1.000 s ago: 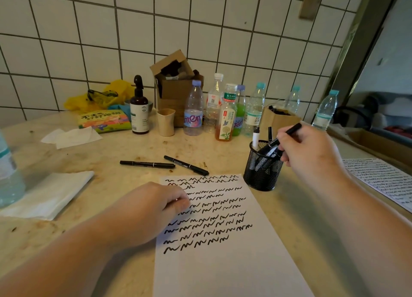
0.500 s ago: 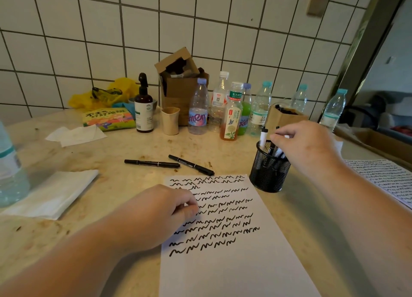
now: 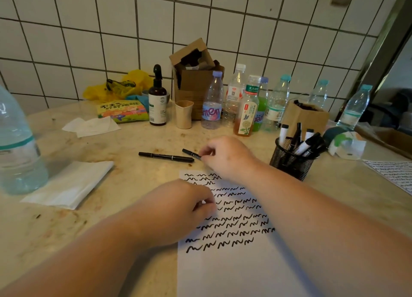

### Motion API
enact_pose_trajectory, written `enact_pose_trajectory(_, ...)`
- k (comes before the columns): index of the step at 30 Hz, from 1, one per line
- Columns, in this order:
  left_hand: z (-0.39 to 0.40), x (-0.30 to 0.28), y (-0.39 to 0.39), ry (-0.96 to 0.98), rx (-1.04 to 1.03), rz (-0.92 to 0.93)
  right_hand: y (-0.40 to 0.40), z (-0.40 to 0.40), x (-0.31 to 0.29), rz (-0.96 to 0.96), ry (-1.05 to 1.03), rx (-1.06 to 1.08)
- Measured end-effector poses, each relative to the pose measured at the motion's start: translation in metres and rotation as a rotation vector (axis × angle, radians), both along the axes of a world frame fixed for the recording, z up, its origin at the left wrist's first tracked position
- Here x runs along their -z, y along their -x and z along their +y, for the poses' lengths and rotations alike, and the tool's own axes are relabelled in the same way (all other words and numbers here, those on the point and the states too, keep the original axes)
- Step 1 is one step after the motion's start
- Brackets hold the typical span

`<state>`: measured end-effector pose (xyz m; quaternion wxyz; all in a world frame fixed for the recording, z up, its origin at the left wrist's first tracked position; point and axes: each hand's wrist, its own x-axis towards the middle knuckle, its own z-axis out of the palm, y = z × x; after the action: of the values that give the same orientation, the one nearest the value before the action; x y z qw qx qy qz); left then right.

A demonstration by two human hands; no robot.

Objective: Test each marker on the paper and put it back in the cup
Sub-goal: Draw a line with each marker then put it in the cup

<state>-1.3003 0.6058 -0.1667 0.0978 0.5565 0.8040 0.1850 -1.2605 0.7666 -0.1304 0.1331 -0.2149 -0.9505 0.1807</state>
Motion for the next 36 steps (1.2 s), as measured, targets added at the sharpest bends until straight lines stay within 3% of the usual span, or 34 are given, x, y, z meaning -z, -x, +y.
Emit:
enact_pose_trajectory(9, 0.000, 0.001, 0.001, 0.015, 0.048, 0.075, 0.066, -0.007, 0.022, -0.123, -0.047, 0.003)
enact_pose_trajectory(20, -0.002, 0.000, 0.004, 0.003, 0.040, 0.054, 0.044, -0.012, -0.002, -0.212, -0.180, 0.126)
enact_pose_trajectory(24, -0.004, 0.000, 0.005, -0.012, 0.035, 0.003, -0.012, -0.009, -0.016, -0.111, 0.117, 0.162)
enact_pose_trajectory(29, -0.004, 0.002, 0.004, -0.004, 0.023, 0.028, -0.093, -0.008, -0.008, 0.155, 0.847, 0.109)
enact_pose_trajectory(32, -0.004, 0.001, 0.003, -0.007, 0.015, 0.023, -0.121, -0.005, 0.008, 0.192, 0.864, 0.076)
enact_pose_trajectory(36, -0.003, -0.002, -0.001, -0.012, 0.009, -0.017, -0.131, -0.003, 0.028, 0.378, 1.044, -0.014)
